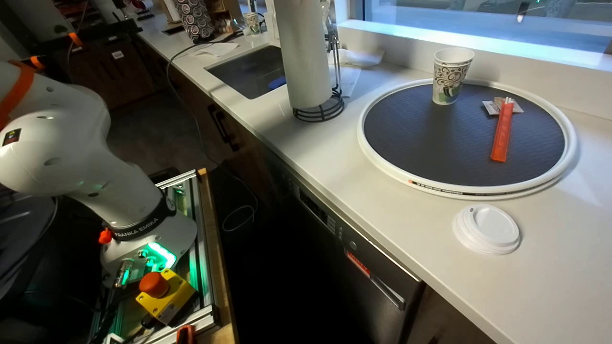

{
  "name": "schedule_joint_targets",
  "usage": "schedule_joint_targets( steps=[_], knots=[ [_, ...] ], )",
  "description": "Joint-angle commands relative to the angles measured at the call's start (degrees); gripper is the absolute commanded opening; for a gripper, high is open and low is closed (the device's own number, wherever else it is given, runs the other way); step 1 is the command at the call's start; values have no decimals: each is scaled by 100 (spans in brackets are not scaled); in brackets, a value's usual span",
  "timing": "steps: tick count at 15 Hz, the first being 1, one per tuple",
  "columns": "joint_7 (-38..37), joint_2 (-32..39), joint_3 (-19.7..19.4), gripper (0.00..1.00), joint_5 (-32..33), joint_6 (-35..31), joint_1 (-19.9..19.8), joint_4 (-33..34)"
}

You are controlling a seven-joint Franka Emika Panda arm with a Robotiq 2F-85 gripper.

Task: Move the paper towel roll to the counter

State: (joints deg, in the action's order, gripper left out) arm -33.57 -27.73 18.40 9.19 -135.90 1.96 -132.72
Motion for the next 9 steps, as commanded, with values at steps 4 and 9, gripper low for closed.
schedule_joint_targets(
  steps=[4, 9],
  knots=[
    [73, -276, 18, 77, -16, 120, 46, -48],
    [141, -330, -35, 100, -81, 84, 43, -70]
  ],
)
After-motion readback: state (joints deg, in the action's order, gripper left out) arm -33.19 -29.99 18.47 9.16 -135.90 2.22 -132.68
